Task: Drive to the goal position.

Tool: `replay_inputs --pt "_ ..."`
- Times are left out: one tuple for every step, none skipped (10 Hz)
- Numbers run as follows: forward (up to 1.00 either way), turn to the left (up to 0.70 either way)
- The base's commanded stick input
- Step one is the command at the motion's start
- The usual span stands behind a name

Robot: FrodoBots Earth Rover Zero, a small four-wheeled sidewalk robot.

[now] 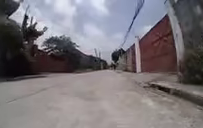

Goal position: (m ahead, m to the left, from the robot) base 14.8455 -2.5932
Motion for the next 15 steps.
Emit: replay_inputs --pt "0.50 0.01" --pt "0.50 0.01" --pt "0.50 0.01" --pt "0.50 0.01" --pt "0.50 0.01" --pt "0.50 0.01" --pt "0.50 0.01" --pt "0.50 0.01" --pt "0.50 0.01" --pt "0.50 0.01" --pt "0.50 0.01" --pt "0.50 0.01" --pt "0.50 0.01" --pt "0.50 0.01" --pt "0.50 0.01"
